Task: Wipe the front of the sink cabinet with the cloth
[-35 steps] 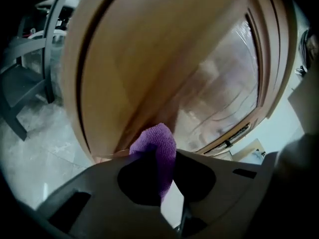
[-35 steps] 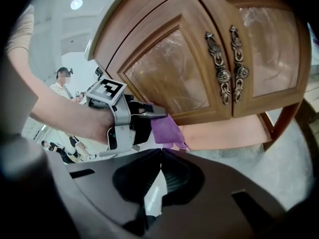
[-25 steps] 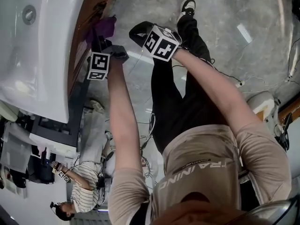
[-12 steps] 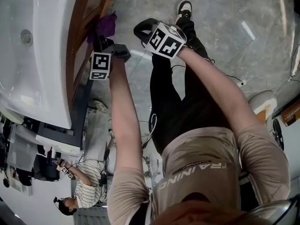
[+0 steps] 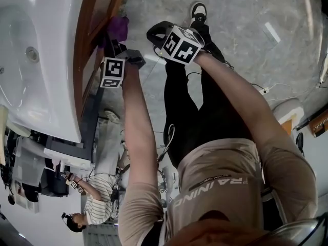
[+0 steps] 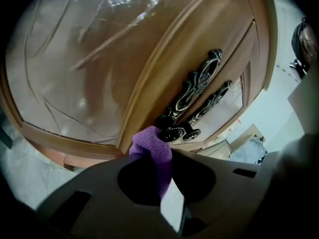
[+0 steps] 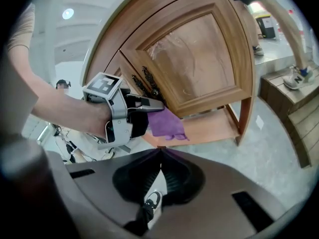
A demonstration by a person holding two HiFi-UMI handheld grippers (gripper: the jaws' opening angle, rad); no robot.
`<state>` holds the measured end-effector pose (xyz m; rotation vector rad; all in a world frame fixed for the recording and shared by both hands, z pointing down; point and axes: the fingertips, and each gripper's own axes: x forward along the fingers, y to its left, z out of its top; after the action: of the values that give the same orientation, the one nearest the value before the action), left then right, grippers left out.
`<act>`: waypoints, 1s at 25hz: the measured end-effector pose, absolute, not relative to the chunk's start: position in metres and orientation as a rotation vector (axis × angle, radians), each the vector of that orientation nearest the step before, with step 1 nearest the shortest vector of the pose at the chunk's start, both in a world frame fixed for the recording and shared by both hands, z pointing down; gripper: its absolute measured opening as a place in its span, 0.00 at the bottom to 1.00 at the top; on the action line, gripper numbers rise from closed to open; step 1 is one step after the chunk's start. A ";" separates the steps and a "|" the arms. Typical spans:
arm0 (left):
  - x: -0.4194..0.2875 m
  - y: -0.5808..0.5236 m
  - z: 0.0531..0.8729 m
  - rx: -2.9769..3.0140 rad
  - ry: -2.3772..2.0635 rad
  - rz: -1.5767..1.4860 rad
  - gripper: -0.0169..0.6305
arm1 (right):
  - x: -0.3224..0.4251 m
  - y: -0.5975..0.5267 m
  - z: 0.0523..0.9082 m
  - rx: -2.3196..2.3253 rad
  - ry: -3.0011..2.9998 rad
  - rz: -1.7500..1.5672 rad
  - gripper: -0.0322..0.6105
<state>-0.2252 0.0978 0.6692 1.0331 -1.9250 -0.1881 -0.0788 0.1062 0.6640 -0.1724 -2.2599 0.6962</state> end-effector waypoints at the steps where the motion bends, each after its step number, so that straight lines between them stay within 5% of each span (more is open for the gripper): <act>1: -0.224 0.093 0.669 1.028 -1.925 -0.193 0.09 | -0.076 0.102 0.664 -0.174 -2.259 0.694 0.07; 25: -0.180 -0.041 0.660 1.071 -1.910 -0.224 0.09 | -0.029 -0.001 0.659 -0.167 -2.260 0.717 0.07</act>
<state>-0.1796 -0.0414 0.6605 1.0711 -1.9103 -0.2245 -0.0289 -0.0005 0.6591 -0.1666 -2.2603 0.7175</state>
